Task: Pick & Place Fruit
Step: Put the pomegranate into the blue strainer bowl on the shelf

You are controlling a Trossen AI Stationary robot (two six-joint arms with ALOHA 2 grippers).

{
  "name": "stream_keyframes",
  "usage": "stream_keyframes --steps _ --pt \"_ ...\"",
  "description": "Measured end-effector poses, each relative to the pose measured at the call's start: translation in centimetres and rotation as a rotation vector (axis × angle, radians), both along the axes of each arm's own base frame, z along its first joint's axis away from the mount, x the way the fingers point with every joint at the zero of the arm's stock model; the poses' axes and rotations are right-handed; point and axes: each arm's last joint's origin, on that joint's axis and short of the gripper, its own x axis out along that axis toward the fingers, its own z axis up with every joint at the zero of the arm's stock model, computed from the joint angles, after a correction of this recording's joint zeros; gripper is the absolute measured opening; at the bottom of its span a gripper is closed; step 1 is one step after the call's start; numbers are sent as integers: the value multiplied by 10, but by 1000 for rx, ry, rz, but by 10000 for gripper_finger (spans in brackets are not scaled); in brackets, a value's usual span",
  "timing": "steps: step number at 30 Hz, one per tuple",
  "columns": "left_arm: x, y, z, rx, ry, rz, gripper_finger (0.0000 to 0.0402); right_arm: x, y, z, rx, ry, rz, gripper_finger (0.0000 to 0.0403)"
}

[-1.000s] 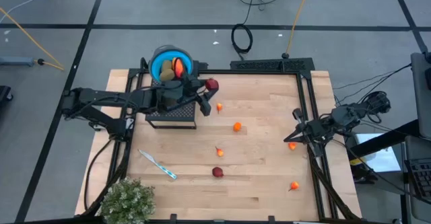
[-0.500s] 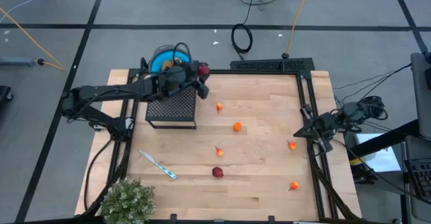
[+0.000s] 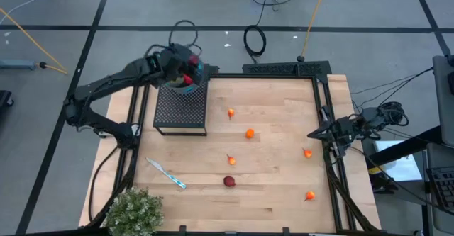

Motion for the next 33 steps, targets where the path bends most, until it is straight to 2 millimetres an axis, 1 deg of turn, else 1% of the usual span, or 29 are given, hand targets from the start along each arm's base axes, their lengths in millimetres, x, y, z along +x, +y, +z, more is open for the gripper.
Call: stream_keyframes --steps 3,8,13,18,21,26,33 --pt "-9 10 0 -72 -27 49 198 0 0 0 -2 3 0 1" --pt "-25 23 -8 -212 -48 170 198 0 0 0 -3 3 0 1" --pt "-38 26 -16 -321 -17 274 198 0 -1 0 -5 3 -31 1" --pt "-46 27 -20 -356 41 314 198 0 -2 0 -5 3 -80 1" --pt "-48 29 -20 -335 77 285 198 0 -2 0 -3 4 -79 1" --pt "-52 34 -20 -272 190 196 198 0 -2 0 -2 4 -79 1" --pt "-58 42 -20 -268 263 73 198 0 -2 0 -2 4 -79 1"
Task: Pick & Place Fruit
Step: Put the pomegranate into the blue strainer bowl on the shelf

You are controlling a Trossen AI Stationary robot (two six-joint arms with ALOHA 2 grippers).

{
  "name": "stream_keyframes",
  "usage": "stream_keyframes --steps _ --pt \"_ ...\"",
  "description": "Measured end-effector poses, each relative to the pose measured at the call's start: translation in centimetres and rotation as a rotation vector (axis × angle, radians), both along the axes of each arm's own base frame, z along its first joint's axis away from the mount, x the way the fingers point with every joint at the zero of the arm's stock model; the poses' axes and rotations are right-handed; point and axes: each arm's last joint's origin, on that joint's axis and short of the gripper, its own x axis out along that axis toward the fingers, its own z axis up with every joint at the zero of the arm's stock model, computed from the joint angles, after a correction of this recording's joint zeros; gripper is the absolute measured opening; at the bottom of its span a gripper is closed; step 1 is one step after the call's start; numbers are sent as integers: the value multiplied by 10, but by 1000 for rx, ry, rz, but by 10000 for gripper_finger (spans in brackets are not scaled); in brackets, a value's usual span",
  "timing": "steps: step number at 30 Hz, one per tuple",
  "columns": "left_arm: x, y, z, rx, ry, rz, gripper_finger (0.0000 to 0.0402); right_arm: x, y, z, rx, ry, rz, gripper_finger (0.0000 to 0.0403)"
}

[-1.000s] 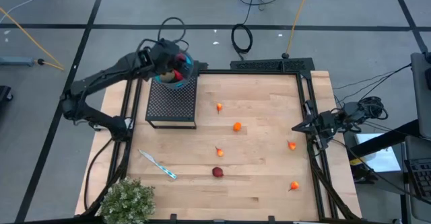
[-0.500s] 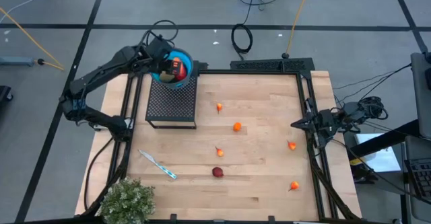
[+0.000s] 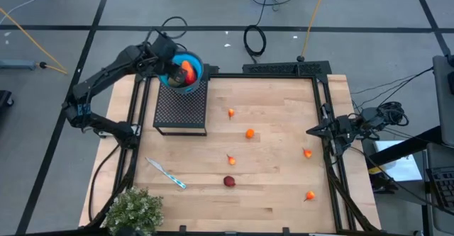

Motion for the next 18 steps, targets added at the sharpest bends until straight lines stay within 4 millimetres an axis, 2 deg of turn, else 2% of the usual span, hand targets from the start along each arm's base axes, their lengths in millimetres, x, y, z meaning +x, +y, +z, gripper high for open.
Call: stream_keyframes --steps 18 --pt "-12 20 -9 -2 177 -276 198 0 0 0 1 0 1 1"
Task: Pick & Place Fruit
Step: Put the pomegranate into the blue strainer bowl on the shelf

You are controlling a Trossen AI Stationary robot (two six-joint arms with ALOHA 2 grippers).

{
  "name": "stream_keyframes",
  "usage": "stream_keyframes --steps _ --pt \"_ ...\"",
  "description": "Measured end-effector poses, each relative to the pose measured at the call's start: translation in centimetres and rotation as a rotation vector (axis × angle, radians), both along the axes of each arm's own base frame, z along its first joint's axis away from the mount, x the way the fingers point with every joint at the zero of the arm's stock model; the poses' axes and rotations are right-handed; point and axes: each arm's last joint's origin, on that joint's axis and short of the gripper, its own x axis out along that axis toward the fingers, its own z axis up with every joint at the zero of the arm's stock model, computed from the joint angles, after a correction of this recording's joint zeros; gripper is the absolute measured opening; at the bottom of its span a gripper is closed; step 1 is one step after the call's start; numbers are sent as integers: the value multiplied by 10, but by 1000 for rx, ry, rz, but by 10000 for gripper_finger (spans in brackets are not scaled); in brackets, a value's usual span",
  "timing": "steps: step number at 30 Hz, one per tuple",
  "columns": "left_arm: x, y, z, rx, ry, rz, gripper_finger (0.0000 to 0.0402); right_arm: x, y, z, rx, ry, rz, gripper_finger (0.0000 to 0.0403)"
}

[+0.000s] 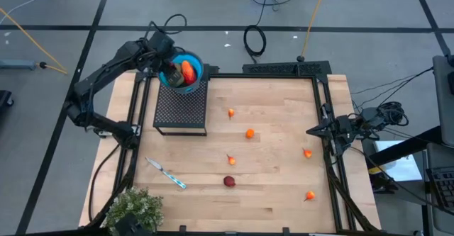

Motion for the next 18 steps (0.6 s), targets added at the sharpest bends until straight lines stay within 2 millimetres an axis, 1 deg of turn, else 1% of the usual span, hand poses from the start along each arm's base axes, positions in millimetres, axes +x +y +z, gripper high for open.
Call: stream_keyframes --steps 8,13,18 --pt "0 8 -10 -48 46 13 198 0 0 0 0 0 0 1" --pt "1 8 -11 -57 42 -21 198 0 0 0 0 0 0 1" --pt "1 8 -11 -59 40 -17 198 0 0 0 0 0 0 2"
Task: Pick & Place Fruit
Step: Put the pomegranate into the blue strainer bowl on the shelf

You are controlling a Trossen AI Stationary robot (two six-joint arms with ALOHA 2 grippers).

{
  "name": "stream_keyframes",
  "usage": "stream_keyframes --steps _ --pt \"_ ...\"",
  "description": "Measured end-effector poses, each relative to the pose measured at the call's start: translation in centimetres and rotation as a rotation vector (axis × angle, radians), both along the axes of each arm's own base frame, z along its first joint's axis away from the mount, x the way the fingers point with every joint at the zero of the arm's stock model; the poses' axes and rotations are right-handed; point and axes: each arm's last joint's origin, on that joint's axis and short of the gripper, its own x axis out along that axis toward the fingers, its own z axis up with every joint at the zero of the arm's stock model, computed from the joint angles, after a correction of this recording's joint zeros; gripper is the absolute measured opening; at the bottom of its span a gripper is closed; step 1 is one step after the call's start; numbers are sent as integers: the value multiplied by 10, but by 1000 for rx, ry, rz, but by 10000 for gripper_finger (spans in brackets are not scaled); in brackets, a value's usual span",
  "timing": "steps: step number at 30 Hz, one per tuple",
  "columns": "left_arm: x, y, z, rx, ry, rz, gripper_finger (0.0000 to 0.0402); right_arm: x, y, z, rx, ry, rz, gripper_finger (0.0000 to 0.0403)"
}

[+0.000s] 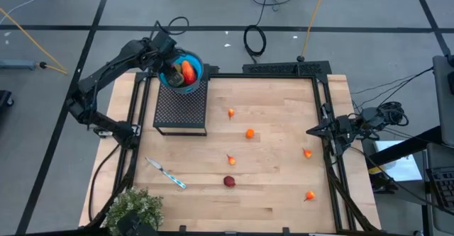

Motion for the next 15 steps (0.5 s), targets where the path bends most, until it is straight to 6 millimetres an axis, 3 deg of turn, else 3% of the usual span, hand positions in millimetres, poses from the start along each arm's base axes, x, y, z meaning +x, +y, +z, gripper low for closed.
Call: stream_keyframes --steps 8,15 --pt "0 0 0 0 -1 1 201 0 0 0 0 0 0 2" --pt "0 0 0 -4 -10 21 252 0 0 0 0 0 0 1"
